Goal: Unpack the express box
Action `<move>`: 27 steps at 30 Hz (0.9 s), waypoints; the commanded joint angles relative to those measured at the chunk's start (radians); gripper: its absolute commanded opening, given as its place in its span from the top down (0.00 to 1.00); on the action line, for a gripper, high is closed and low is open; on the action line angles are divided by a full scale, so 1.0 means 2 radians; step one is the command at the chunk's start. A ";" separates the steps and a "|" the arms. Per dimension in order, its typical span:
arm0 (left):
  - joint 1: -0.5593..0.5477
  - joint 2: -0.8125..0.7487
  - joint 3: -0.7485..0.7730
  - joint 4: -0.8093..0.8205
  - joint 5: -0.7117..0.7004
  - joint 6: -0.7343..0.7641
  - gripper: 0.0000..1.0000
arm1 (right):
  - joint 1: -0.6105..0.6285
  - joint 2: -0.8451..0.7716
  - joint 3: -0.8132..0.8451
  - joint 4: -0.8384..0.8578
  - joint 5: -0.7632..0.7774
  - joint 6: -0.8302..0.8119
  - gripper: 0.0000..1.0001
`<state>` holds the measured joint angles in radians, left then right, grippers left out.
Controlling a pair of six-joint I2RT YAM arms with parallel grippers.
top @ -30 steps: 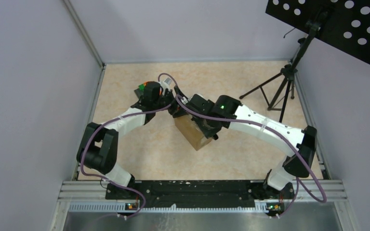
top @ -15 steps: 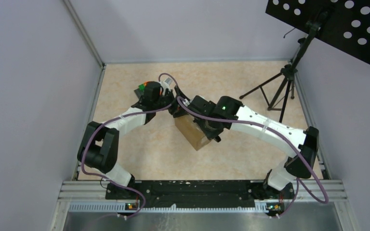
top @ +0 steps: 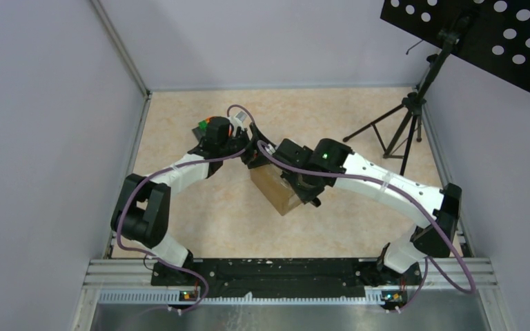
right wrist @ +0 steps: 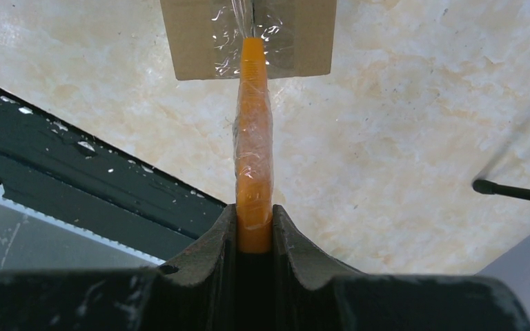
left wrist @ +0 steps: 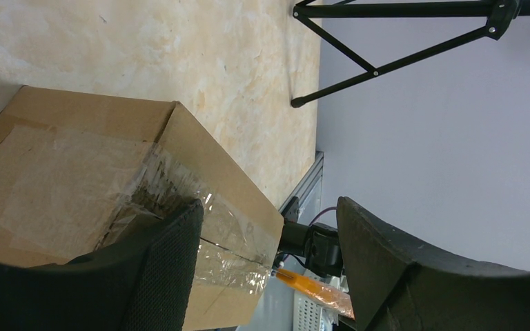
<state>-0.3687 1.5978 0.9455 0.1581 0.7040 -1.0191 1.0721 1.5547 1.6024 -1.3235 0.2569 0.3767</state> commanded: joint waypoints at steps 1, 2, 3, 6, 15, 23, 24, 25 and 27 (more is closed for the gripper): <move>0.012 0.023 -0.008 -0.031 -0.046 0.032 0.24 | 0.005 -0.028 -0.009 -0.066 0.000 0.009 1.00; 0.012 0.023 -0.008 -0.031 -0.046 0.032 0.24 | 0.006 -0.028 -0.010 -0.068 -0.001 0.009 1.00; 0.012 0.022 -0.008 -0.031 -0.045 0.032 0.24 | 0.007 -0.029 -0.010 -0.069 -0.003 0.009 1.00; 0.012 0.023 -0.008 -0.031 -0.047 0.032 0.24 | 0.008 -0.031 -0.011 -0.072 -0.004 0.010 1.00; 0.013 0.029 -0.009 -0.032 -0.051 0.034 0.24 | 0.009 -0.042 -0.018 -0.080 -0.007 0.015 1.00; 0.017 0.034 -0.009 -0.033 -0.054 0.038 0.24 | 0.010 -0.049 -0.026 -0.084 -0.012 0.019 1.00; 0.018 0.034 -0.009 -0.033 -0.054 0.038 0.24 | 0.010 -0.049 -0.026 -0.085 -0.012 0.020 1.00; 0.018 0.034 -0.009 -0.032 -0.054 0.039 0.24 | 0.010 -0.050 -0.026 -0.087 -0.012 0.020 1.00; 0.020 0.036 -0.008 -0.033 -0.053 0.039 0.24 | 0.011 -0.053 -0.026 -0.088 -0.012 0.022 1.00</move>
<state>-0.3607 1.6135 0.9459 0.1730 0.7261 -1.0191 1.0782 1.5005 1.5639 -1.3724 0.2405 0.3977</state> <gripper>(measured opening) 0.757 0.182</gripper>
